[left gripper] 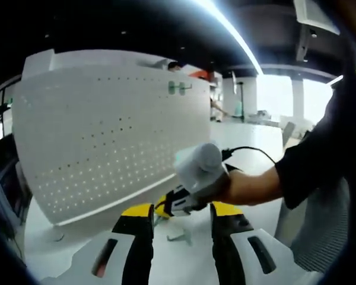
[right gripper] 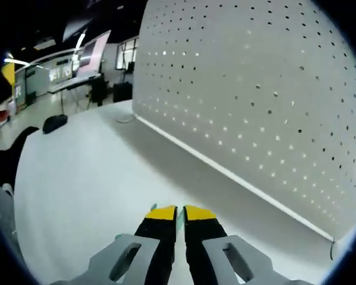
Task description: Insert the hook assembly into the mounting plate slot until the hook locks in place.
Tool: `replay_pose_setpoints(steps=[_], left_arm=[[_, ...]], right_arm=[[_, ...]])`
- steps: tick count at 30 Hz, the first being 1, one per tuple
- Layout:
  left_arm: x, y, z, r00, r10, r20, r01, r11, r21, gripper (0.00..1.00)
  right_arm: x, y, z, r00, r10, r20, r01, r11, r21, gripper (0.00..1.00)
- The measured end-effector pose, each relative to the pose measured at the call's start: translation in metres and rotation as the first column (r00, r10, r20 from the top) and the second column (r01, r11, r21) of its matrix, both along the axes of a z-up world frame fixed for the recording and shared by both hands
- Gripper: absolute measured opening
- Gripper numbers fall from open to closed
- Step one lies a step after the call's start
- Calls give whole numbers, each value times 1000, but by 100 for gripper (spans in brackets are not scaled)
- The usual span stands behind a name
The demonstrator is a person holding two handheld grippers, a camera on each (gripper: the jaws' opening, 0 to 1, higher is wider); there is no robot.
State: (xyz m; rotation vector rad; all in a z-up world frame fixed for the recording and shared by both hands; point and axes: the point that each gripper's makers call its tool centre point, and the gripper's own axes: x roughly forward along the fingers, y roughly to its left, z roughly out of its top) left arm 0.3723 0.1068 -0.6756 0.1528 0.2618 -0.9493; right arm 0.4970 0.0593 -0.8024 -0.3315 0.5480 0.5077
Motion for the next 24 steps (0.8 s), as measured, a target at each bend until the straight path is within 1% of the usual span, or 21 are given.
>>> replay_pose_setpoints(steps=[3, 6, 11, 14, 16, 21, 24], left_arm=[[-1, -1, 0, 1000, -5, -1, 5, 1000, 1, 39], [-1, -1, 0, 1000, -6, -1, 6, 1000, -1, 39], [-2, -1, 1, 1000, -6, -1, 6, 1000, -4, 38], [-2, -2, 1, 1000, -8, -1, 8, 1000, -3, 38], [-2, -2, 1, 1000, -8, -1, 8, 1000, -3, 38], [-3, -2, 1, 1000, -9, -2, 9, 1000, -1, 38], [-4, -3, 0, 1000, -11, -2, 11, 1000, 3, 38]], right_arm=[[1, -1, -4, 1000, -6, -22, 5, 1000, -17, 2], [0, -2, -8, 999, -10, -46, 9, 1000, -20, 2], [-3, -5, -12, 998, -4, -64, 1, 999, -42, 2], [-5, -6, -14, 998, 1, -67, -4, 999, -51, 1], [-5, -8, -13, 998, 5, -58, -8, 998, -57, 0], [-6, -13, -12, 998, -1, -64, -2, 999, -47, 0], [-9, -14, -7, 999, 4, -54, -5, 1000, -31, 0]])
